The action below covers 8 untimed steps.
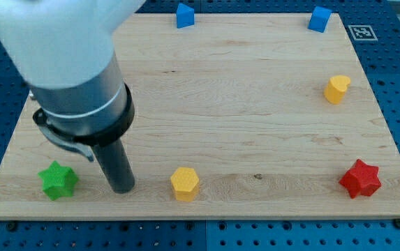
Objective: Push the yellow hexagon diagonal to the red star
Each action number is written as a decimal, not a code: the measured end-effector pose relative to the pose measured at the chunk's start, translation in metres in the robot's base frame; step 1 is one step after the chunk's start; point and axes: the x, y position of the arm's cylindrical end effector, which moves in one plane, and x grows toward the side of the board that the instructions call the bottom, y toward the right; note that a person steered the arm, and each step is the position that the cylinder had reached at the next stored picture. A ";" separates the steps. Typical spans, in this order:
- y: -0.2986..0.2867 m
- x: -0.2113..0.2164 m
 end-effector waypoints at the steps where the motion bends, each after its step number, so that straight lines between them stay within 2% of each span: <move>1: 0.008 0.013; 2: 0.017 0.006; 3: 0.052 -0.009; 4: 0.082 -0.009; 6: 0.084 0.027; 8: 0.143 0.006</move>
